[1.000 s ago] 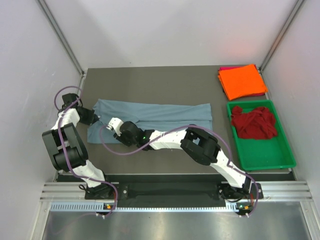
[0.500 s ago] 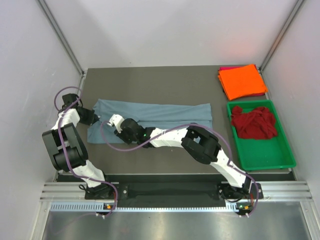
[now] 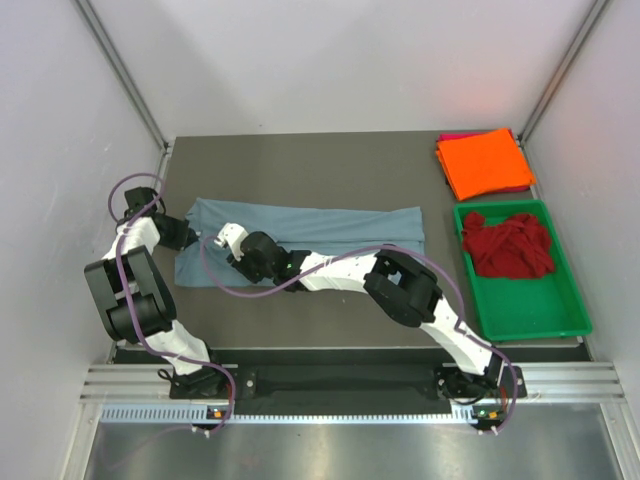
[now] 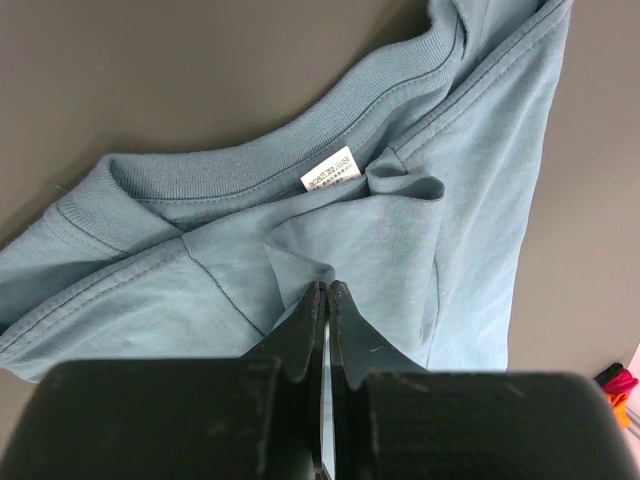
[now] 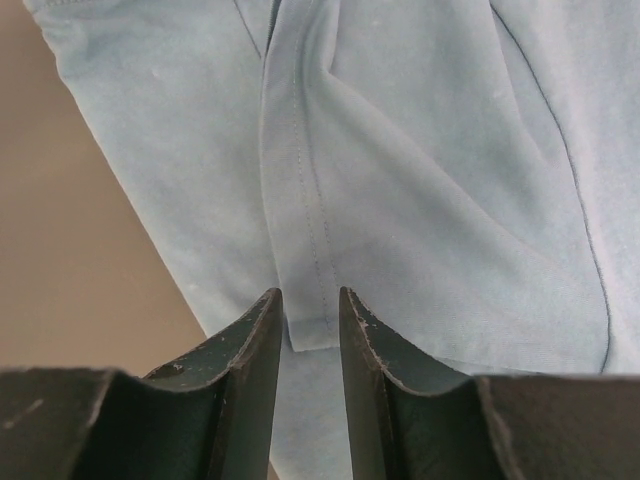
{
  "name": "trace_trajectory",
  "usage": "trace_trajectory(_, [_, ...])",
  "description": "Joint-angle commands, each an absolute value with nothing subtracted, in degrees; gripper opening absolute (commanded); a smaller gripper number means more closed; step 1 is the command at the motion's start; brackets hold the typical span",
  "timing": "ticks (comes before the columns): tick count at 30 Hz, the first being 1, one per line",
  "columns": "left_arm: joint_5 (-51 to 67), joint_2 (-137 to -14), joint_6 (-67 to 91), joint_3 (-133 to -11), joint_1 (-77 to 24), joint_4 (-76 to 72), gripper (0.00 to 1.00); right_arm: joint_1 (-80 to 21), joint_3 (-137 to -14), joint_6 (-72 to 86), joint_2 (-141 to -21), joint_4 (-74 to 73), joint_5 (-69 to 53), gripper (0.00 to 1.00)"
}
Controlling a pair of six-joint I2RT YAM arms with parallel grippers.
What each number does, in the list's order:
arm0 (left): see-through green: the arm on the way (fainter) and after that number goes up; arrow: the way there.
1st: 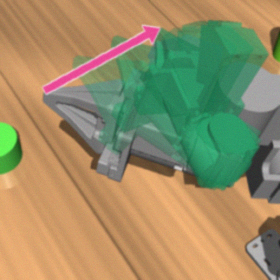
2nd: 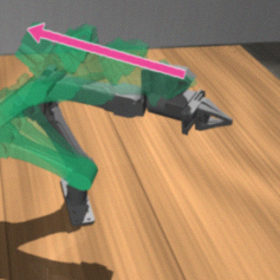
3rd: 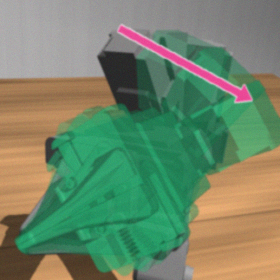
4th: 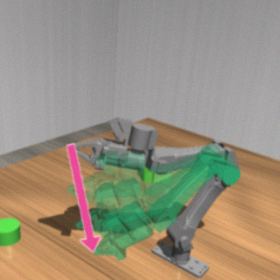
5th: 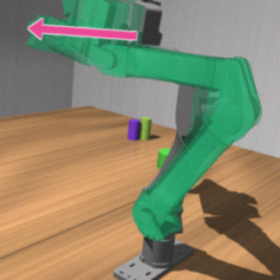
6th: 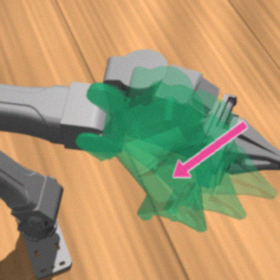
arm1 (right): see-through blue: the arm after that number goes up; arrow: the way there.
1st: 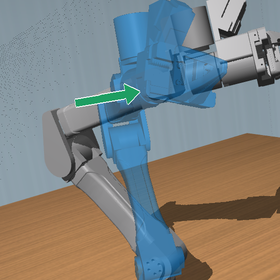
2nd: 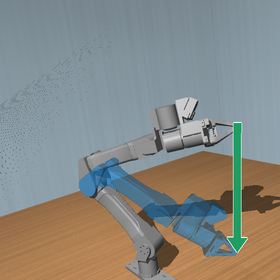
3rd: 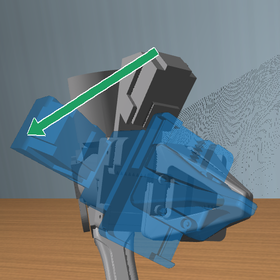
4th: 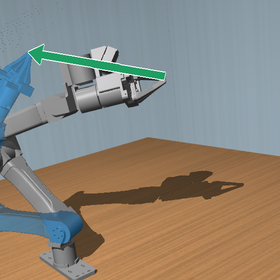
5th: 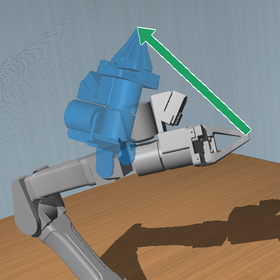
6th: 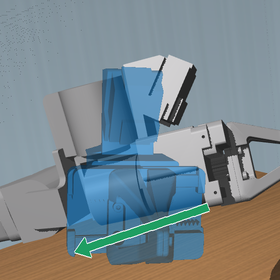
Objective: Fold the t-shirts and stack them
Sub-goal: Fold the tshirt
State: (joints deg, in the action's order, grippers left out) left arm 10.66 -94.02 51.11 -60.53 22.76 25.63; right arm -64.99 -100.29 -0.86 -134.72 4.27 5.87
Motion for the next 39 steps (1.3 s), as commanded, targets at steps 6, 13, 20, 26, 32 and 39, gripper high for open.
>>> trace_trajectory(6, [10.37, -92.72, 51.86, -60.91, 22.41, 22.94, 0.00, -65.48, -104.41, -1.93, -137.19, 4.13, 5.80, 0.32])
trace_trajectory(13, [10.28, -93.08, 52.03, -61.08, 22.32, 22.59, 0.00, -65.48, -105.03, -2.37, -138.43, 3.08, 6.68, 0.33])
trace_trajectory(20, [9.85, -93.34, 51.95, -61.43, 21.80, 22.59, 0.00, -65.83, -105.29, -3.51, -138.34, 2.99, 7.38, 0.16])
trace_trajectory(26, [5.90, -91.50, 52.12, -62.23, 21.53, 24.96, 0.00, -65.92, -103.10, -3.52, -134.30, 4.92, 8.09, 0.00])
trace_trajectory(32, [4.31, -87.28, 55.01, -61.00, 21.45, 26.36, 0.00, -65.83, -100.56, -3.69, -129.39, 6.24, 7.82, 0.00])
trace_trajectory(39, [-1.47, -81.74, 58.09, -59.59, 20.92, 30.14, 0.00, -65.83, -96.25, -2.90, -125.60, 8.79, 7.82, 0.00])
